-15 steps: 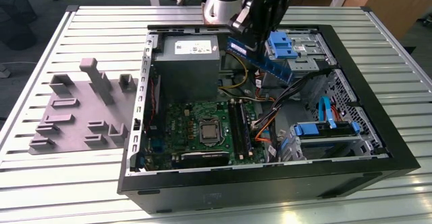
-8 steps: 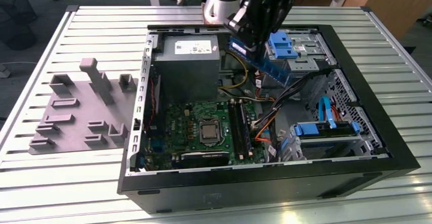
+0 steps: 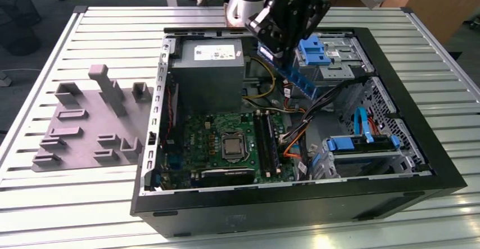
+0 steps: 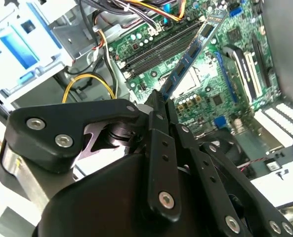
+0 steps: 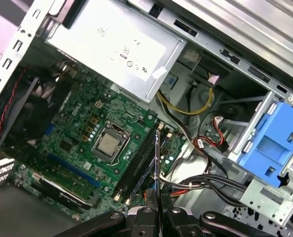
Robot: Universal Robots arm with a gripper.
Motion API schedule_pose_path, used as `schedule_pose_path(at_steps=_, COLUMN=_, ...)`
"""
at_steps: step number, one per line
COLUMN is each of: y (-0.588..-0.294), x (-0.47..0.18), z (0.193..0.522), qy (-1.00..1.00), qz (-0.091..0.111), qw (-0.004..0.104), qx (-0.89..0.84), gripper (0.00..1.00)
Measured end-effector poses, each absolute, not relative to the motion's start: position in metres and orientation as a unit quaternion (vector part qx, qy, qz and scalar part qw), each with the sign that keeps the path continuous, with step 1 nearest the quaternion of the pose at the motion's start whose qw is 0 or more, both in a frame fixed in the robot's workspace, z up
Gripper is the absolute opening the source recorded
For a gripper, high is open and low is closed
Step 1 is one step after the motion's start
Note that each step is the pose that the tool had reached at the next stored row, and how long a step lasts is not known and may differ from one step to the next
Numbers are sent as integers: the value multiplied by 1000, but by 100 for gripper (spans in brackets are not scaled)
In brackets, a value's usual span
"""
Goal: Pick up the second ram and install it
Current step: 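Insert the second ram into the second slot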
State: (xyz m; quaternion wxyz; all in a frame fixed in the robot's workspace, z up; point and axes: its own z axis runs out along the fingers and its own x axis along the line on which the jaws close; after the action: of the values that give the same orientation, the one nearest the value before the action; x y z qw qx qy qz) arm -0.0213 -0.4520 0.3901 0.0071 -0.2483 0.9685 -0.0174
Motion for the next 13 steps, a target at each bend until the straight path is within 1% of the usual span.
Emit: schedule_pose_path(at_steps=13, y=-452, x=-21, z=387, qy=989, qz=-18, qw=5, qx=-146, gripper=14)
